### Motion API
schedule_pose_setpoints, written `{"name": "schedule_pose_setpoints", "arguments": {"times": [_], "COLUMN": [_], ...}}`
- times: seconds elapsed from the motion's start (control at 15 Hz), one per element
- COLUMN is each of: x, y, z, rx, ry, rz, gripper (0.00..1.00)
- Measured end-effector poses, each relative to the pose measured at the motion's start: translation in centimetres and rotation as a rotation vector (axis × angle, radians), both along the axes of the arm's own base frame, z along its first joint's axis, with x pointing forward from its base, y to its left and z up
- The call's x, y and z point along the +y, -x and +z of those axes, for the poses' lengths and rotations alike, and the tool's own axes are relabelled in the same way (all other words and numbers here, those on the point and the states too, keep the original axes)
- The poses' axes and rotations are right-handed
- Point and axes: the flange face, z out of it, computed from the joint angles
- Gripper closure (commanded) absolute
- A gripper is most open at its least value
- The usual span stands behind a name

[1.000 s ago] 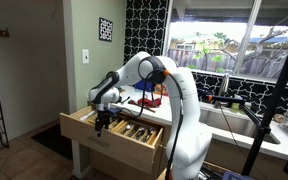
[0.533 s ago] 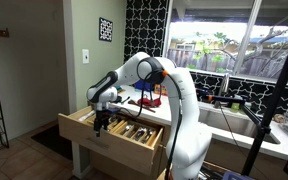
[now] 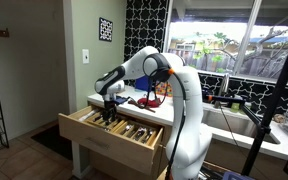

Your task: Open the far left top drawer fully, pick up the silver spoon from the kitchen counter and put it in the top third cutlery slot from the left in the drawer

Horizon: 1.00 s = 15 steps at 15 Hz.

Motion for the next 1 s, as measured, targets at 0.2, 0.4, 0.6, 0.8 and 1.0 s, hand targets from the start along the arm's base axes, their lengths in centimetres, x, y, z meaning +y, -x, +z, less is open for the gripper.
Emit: {"name": "schedule_pose_setpoints", "arguments": {"times": [0.2, 0.4, 0.6, 0.8, 1.0], "x": [-1.1, -0.8, -2.8, -8.1, -13.9], "y": [0.6, 0.7, 0.3, 0.3, 1.0], "z": [1.0, 0.8, 1.5, 3.1, 4.6], "rx": [-0.012, -0.009, -0.035, -0.116, -0.179], "ry": [0.012, 0.014, 0.024, 0.093, 0.191], "rz": [-0.015, -0.014, -0.081, -0.151, -0.233], "gripper": [0.00, 0.00, 0.00, 0.00, 0.00]}}
